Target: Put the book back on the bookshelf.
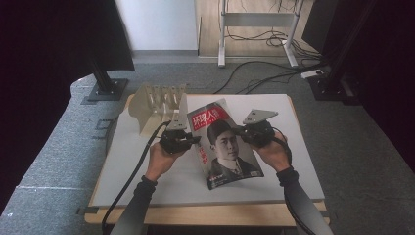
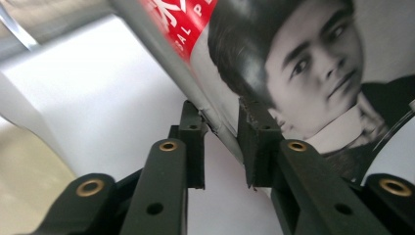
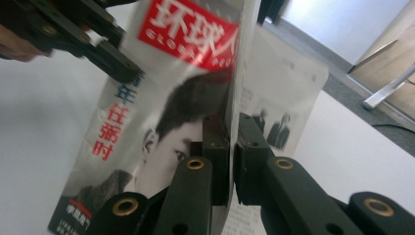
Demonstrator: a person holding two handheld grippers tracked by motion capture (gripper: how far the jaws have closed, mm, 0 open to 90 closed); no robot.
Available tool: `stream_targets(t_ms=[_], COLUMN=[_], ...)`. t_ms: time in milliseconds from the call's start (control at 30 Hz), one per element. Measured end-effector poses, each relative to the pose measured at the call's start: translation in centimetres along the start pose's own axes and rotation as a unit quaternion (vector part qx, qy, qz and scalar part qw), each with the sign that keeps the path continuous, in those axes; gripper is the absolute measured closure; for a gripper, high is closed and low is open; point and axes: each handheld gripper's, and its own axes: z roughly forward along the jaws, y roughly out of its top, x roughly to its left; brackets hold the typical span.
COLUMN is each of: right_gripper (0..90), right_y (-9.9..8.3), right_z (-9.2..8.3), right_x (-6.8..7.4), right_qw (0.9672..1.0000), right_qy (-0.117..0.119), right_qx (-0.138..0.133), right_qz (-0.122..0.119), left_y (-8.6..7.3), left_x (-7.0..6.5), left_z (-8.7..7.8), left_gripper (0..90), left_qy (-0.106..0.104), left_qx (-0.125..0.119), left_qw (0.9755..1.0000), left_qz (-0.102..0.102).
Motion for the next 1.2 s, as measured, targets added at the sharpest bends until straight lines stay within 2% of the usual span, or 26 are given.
stream_targets(t_ms=[100,200,267,400,500,600,633,700,733,800,900,933,1033,1133,1200], right_gripper=[83.2,83.1,83.7,84.1,84.1,84.2,84.2,84.0,83.8,83.8,84.0,84.1,84.4,84.3,84.1], right_y=[-0.1,-0.5,-1.0,-1.3,-1.3,-1.2,-1.2,-1.0,-0.9,-0.6,-0.6,-0.8,-1.3,-1.4,-1.4], right_z=[-0.1,-0.1,-0.2,-0.8,-1.2,-1.2,-1.2,-0.8,-0.7,-0.4,0.2,0.4,0.2,-0.1,-0.2], right_x=[-0.4,-0.7,-0.8,-0.9,-0.6,-0.6,-0.6,-0.9,-1.0,-1.2,-1.4,-1.3,-1.5,-1.4,-1.3], right_qw=[0.9999,0.9999,0.9998,0.9997,0.9998,0.9999,0.9999,0.9999,0.9999,0.9998,0.9998,0.9998,0.9997,0.9997,0.9998], right_qy=[-0.009,-0.007,-0.008,-0.002,0.005,0.006,0.001,-0.008,-0.010,-0.013,-0.016,-0.015,-0.009,-0.007,-0.005], right_qx=[-0.005,0.000,0.000,-0.003,-0.003,-0.001,0.000,0.005,0.003,-0.005,-0.002,0.002,-0.009,-0.006,-0.005], right_qz=[0.009,0.014,0.018,0.023,0.017,0.012,0.010,0.008,0.009,0.013,0.013,0.012,0.022,0.022,0.017], left_y=[0.7,0.9,0.9,1.1,1.1,1.1,1.2,1.3,1.5,1.7,1.5,1.2,0.9,1.2,1.6], left_x=[-0.6,-1.4,-1.8,-2.3,-2.5,-2.3,-2.2,-2.2,-2.2,-2.1,-2.2,-2.3,-2.3,-2.4,-2.3], left_z=[-1.3,-2.0,-2.2,-2.2,-1.5,-1.4,-1.3,-1.4,-1.6,-2.0,-2.3,-2.4,-2.7,-2.8,-2.9], left_gripper=[77.9,79.2,79.2,78.1,75.7,76.7,77.5,79.2,79.9,82.5,85.7,85.7,84.7,81.8,80.3], left_qy=[0.022,0.031,0.032,0.022,0.027,0.029,0.029,0.044,0.056,0.067,0.071,0.069,0.044,0.037,0.028], left_qx=[-0.026,-0.034,-0.035,-0.018,0.012,0.013,0.010,-0.003,-0.016,-0.036,-0.030,-0.024,-0.018,-0.012,-0.014], left_qw=[0.9990,0.9978,0.9976,0.9982,0.9975,0.9977,0.9975,0.9962,0.9951,0.9937,0.9926,0.9924,0.9945,0.9945,0.9955], left_qz=[0.030,0.047,0.051,0.054,0.065,0.060,0.063,0.075,0.080,0.083,0.094,0.098,0.093,0.097,0.090])
